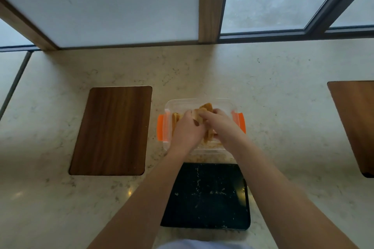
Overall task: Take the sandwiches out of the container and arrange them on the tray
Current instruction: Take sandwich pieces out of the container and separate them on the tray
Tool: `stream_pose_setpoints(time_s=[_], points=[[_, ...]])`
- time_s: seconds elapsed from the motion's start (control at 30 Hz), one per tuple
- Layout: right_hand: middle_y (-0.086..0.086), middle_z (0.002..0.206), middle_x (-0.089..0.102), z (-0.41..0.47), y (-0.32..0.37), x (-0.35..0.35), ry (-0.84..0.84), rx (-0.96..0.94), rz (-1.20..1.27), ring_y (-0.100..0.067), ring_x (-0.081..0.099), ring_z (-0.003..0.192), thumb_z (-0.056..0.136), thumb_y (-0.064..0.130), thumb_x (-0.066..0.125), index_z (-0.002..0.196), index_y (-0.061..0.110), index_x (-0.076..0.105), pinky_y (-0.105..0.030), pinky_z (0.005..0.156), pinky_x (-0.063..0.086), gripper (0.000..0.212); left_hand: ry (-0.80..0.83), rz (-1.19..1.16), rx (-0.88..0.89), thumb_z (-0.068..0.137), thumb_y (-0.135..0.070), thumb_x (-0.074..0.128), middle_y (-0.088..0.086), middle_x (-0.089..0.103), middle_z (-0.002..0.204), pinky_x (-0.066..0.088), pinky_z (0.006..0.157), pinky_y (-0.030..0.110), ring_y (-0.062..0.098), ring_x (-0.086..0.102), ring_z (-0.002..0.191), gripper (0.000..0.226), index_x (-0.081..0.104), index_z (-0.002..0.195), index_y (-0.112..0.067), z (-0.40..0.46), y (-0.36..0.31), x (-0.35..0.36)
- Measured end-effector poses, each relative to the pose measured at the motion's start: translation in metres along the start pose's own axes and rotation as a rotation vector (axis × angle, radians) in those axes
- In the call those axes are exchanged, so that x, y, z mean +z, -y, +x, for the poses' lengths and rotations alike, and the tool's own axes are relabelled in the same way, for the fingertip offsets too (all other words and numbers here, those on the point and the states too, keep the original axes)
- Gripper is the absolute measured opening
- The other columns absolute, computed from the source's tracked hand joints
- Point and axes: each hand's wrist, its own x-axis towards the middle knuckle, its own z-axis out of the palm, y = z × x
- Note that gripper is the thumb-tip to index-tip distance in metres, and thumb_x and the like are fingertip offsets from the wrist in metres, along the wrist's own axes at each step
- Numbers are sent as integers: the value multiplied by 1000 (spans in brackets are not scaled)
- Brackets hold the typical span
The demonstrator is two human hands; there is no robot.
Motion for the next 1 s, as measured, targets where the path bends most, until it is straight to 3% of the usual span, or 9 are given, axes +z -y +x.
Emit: stream_pose_setpoints(time_s=[0.1,0.2,0.27,0.4,0.53,0.63,0.73,0.83,1.0], points=[[0,114,65,-22,6,-2,-24,-58,48,-16,64,105,96,38,65,138,15,50,-44,98,55,51,30,-64,67,88,-38,71,-18,63,75,41,44,2,-23,57,64,26,49,103,-37,-15,-11,-10],[-2,117,70,-48,13,-7,-17,-126,131,-17,67,106,96,37,67,134,15,55,-38,88,58,45,59,-183,124,82,-46,74,-15,74,80,51,60,9,-9,67,74,15,65,93,-41,-33,-21,-22],[-6,120,70,-67,15,-10,17,-151,195,-19,69,107,96,32,67,132,12,55,-36,83,61,43,81,-289,120,72,-57,75,-12,76,89,57,68,19,0,71,79,36,68,102,-38,-46,-23,-29],[-8,121,70,-100,10,-10,52,-208,225,-21,71,108,97,29,66,132,12,55,-39,87,63,40,91,-402,80,66,-64,81,-5,68,111,55,61,12,-4,68,85,67,60,118,-26,-69,-27,-34],[-5,128,67,-119,-3,-7,54,-234,154,-21,68,113,98,33,66,140,15,52,-37,89,61,48,149,-509,5,62,-64,85,4,73,112,60,84,45,19,73,96,75,60,119,-23,-90,-18,-38],[3,131,62,-128,-30,-3,15,-282,47,-14,63,116,92,50,70,145,21,46,-29,88,56,65,173,-566,-79,61,-61,87,3,75,109,61,83,47,23,74,95,66,59,115,-34,-104,-2,-37],[12,129,67,-134,-68,3,113,-316,-27,-8,65,117,80,62,75,140,30,52,-33,98,55,71,227,-668,-205,61,-55,89,5,77,103,62,71,38,25,75,92,76,59,121,-19,-119,22,-31],[17,119,74,-135,-100,10,221,-260,-7,-8,71,111,80,51,80,131,37,59,-37,99,57,57,277,-724,-274,68,-51,88,9,76,107,61,74,40,29,73,98,71,64,122,-12,-136,48,-21],[3,110,79,-125,-133,18,238,-142,51,-15,75,104,83,44,75,124,23,63,-41,95,60,48,266,-661,-410,62,-60,88,9,77,104,60,75,41,27,74,94,82,65,122,-10,-151,86,-13]])
